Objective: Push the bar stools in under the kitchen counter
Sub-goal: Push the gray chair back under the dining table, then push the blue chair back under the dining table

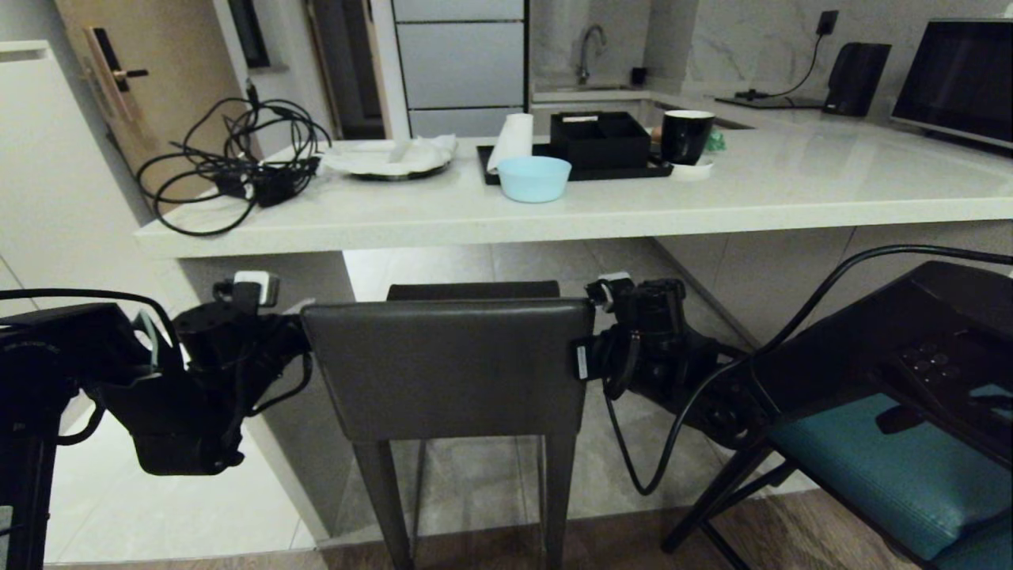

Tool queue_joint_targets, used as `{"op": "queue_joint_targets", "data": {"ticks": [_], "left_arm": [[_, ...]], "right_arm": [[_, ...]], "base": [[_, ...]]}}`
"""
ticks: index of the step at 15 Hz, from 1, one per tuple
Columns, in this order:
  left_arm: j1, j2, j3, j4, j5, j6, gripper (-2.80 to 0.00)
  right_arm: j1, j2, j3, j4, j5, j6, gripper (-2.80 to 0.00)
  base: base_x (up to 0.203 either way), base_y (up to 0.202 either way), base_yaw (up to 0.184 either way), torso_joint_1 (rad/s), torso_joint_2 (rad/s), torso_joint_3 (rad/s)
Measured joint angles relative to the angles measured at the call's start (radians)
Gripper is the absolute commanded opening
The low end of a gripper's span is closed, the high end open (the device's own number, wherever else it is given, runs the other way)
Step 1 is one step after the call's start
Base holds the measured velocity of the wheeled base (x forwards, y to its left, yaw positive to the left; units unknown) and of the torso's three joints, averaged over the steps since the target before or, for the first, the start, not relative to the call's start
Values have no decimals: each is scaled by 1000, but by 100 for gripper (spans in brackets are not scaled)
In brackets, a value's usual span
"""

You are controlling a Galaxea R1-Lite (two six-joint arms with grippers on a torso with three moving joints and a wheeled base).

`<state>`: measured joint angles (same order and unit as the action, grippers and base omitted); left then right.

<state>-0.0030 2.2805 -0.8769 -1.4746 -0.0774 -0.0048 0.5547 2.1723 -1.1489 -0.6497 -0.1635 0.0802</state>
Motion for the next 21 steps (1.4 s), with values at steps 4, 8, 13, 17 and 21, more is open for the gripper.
{"op": "queue_joint_targets", "data": {"ticks": [4,8,13,17,21], "left_arm": [[111,-44,19,7,5,2,-280],[180,-151,170,14,-15,-7,-280],[163,-447,423,63,-110,-57,-280],[56,-784,516,248,-114,-85,-280],[-2,-1217,490,636,-114,-93,-280]], "right_arm": [[-58,-69,28,-13,-8,0,-280],[-126,-175,69,1,-11,7,-280],[-134,-474,224,112,-16,43,-280],[-135,-797,370,180,-60,-10,-280],[-283,-1141,463,254,-86,-136,-280]], "base": [[0,0,0,0,0,0],[0,0,0,0,0,0],[0,0,0,0,0,0],[0,0,0,0,0,0],[0,0,0,0,0,0]]}}
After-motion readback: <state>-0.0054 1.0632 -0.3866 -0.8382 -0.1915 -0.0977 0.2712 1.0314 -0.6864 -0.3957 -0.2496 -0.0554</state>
